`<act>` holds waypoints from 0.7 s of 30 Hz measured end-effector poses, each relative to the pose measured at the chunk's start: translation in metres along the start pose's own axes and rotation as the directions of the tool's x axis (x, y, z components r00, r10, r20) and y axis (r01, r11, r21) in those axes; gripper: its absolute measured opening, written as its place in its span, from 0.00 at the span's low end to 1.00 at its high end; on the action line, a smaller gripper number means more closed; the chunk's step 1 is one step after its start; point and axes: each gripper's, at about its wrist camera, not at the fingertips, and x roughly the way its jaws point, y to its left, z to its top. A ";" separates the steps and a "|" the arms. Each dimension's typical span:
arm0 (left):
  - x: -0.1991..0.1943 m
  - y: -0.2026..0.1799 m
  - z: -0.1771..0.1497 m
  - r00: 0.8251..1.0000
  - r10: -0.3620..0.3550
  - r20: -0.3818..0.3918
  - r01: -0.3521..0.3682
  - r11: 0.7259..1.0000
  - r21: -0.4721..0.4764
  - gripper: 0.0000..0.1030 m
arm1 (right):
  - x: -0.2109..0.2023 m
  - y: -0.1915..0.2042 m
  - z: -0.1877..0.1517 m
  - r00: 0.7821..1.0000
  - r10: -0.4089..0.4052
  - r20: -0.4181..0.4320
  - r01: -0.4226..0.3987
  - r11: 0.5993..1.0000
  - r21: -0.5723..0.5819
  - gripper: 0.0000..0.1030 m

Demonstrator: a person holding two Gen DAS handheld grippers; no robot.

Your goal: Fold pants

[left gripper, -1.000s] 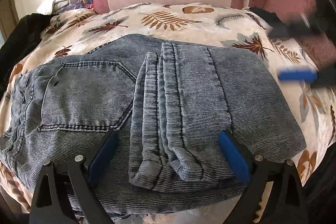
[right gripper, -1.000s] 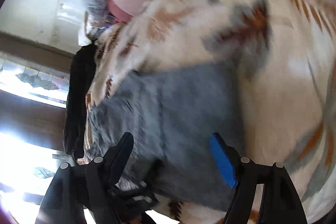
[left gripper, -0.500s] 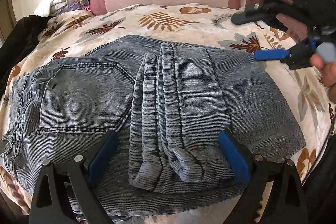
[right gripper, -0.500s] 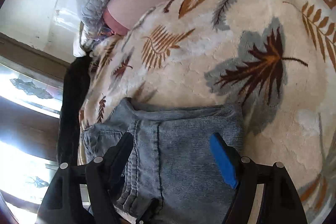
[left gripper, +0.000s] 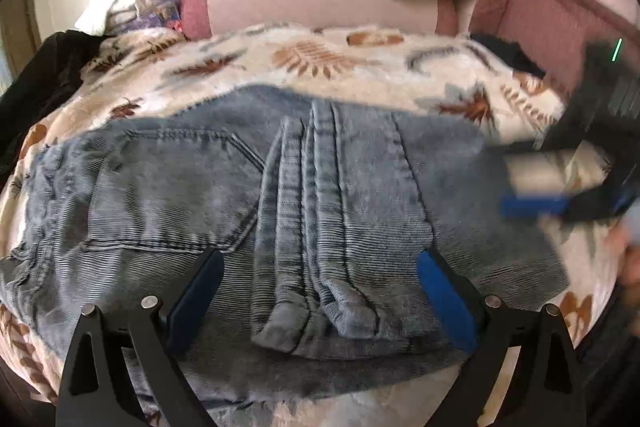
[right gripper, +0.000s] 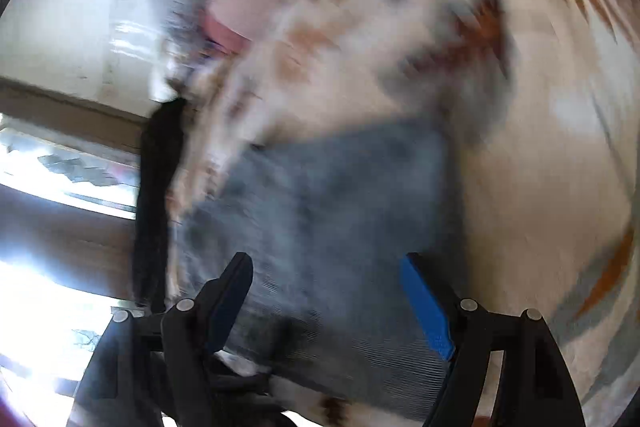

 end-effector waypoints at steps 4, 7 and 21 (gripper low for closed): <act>-0.024 0.005 -0.004 0.997 0.035 0.067 -0.034 0.999 -0.017 0.94 | -0.028 0.018 -0.005 0.996 0.068 0.055 -0.066 0.997 -0.038 0.76; -0.042 0.011 -0.004 0.994 0.062 0.089 -0.058 0.997 -0.051 0.94 | -0.035 0.027 -0.018 0.995 0.088 0.056 -0.083 0.992 -0.094 0.77; -0.112 0.166 -0.051 0.977 0.179 0.114 -0.076 0.797 -0.600 0.94 | -0.017 0.080 -0.041 0.999 0.048 -0.009 -0.049 0.967 -0.250 0.82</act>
